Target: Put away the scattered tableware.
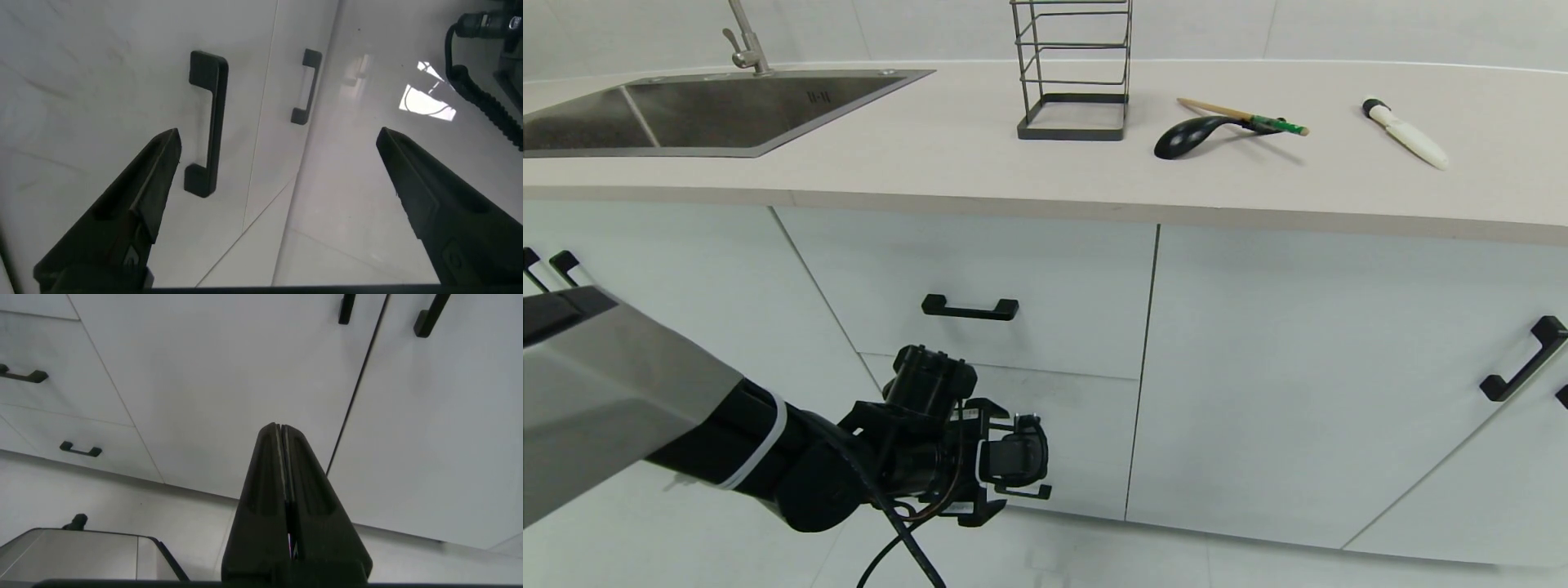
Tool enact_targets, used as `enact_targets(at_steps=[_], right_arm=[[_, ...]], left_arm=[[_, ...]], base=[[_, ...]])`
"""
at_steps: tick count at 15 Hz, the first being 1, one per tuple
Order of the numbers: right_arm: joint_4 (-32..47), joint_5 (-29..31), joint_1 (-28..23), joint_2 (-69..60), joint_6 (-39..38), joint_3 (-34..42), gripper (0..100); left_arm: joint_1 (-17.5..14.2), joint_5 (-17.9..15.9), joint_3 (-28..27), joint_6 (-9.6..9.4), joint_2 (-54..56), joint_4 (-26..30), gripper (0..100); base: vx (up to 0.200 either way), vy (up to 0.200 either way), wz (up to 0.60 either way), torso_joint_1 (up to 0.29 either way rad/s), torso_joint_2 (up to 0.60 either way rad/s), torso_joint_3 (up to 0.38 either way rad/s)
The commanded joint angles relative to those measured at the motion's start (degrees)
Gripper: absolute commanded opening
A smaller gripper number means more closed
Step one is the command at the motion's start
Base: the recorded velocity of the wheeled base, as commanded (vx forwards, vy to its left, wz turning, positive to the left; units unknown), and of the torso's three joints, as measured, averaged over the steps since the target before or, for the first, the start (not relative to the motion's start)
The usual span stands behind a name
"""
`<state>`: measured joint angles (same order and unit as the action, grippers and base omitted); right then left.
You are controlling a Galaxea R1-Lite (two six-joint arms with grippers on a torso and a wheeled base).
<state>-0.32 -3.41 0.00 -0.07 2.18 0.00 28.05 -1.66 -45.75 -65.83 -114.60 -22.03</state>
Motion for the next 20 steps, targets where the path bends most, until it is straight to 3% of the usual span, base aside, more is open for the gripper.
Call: enact_targets(at_steps=[1,20], right_arm=[[0.0,0.0,0.0,0.1,0.0,0.0,0],[0.0,0.0,0.0,0.1,0.0,0.0,0]], left_arm=[[0.0,0.0,0.0,0.0,0.0,0.0,100],[0.0,0.0,-2.7,-0.09,-4.5,-0.8,100]], base=[[0.0,0.0,0.0,0.0,0.0,0.0],[0.0,0.0,0.0,0.0,0.0,0.0]])
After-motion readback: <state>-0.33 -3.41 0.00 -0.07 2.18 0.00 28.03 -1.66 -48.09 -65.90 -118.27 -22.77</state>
